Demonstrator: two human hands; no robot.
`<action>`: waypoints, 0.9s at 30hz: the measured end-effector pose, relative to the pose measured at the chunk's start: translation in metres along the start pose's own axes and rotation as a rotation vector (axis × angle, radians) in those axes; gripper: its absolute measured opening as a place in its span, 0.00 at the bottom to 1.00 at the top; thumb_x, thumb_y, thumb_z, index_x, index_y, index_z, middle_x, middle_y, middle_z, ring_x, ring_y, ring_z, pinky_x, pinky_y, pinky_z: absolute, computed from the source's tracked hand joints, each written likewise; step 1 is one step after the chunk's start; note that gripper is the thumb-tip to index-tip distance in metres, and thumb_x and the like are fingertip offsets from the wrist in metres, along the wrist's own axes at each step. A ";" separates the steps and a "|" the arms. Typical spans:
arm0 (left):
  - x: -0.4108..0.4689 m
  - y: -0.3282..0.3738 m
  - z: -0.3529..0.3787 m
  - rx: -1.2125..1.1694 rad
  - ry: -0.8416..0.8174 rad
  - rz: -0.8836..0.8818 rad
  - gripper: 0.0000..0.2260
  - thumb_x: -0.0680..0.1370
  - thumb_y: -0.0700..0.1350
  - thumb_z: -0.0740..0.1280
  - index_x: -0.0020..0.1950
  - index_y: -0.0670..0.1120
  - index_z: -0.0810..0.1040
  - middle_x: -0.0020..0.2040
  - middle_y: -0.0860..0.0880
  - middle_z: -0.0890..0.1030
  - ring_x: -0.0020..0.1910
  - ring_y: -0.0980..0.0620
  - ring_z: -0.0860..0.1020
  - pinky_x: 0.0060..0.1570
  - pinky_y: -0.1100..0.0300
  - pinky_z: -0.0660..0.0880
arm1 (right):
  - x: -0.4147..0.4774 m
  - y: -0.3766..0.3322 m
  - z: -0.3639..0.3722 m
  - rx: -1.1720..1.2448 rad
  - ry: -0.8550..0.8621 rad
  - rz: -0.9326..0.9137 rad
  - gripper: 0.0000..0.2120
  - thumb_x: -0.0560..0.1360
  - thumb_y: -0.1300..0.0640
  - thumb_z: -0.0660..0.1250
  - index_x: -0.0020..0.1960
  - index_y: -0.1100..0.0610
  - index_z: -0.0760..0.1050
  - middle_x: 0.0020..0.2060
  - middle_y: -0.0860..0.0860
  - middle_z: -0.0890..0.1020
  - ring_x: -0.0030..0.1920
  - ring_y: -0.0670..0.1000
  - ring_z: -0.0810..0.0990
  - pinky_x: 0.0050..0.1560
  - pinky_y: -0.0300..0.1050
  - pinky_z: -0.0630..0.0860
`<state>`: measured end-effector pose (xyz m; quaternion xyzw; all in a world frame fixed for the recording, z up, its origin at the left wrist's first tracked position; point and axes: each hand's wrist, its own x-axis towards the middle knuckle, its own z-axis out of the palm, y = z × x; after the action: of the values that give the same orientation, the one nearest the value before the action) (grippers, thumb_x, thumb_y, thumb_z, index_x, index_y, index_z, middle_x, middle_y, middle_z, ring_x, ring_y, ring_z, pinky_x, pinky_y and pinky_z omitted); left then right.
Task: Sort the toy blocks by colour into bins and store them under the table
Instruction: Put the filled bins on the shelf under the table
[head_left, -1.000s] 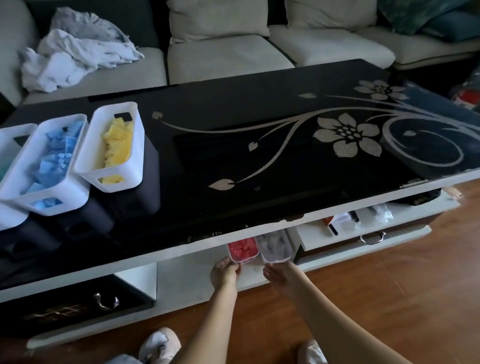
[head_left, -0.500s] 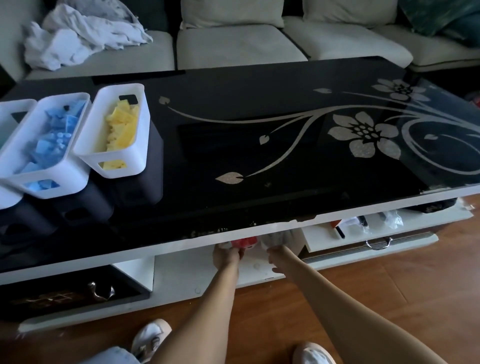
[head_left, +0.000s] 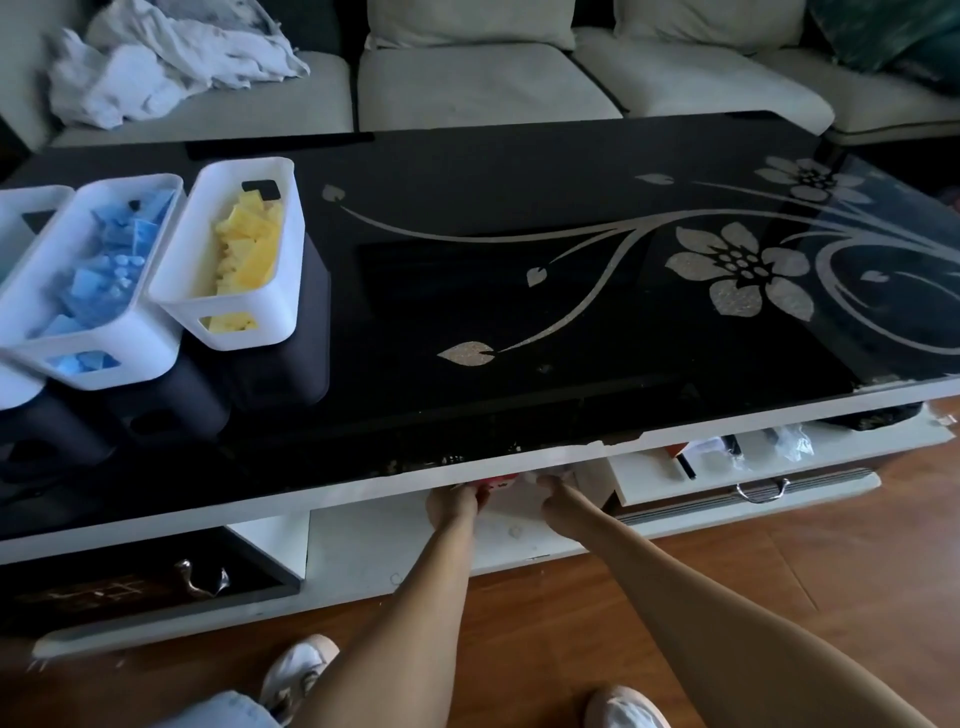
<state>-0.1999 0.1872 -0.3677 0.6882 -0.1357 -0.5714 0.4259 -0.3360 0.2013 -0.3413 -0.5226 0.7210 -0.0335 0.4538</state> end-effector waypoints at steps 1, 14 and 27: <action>-0.001 0.000 -0.001 -0.003 -0.001 -0.006 0.11 0.77 0.33 0.65 0.36 0.45 0.73 0.36 0.49 0.77 0.35 0.54 0.77 0.26 0.70 0.75 | -0.002 -0.001 0.001 -0.008 -0.002 -0.008 0.29 0.76 0.70 0.50 0.75 0.55 0.55 0.56 0.60 0.74 0.32 0.46 0.66 0.27 0.37 0.62; -0.083 0.021 -0.035 0.465 -0.389 0.231 0.06 0.79 0.37 0.61 0.45 0.43 0.75 0.36 0.47 0.76 0.31 0.54 0.74 0.28 0.66 0.70 | -0.087 -0.022 -0.021 -0.323 -0.005 -0.190 0.14 0.79 0.60 0.57 0.62 0.59 0.74 0.53 0.50 0.78 0.48 0.47 0.77 0.46 0.35 0.74; -0.238 0.162 -0.137 0.744 -0.333 0.840 0.09 0.78 0.48 0.65 0.41 0.48 0.80 0.21 0.55 0.74 0.22 0.61 0.71 0.31 0.66 0.69 | -0.253 -0.150 -0.068 -0.154 0.494 -0.658 0.22 0.78 0.44 0.57 0.38 0.61 0.74 0.31 0.54 0.76 0.31 0.52 0.74 0.33 0.44 0.68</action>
<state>-0.1020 0.3093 -0.0898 0.5795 -0.6536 -0.3681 0.3185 -0.2640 0.3024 -0.0664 -0.7336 0.6033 -0.2470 0.1918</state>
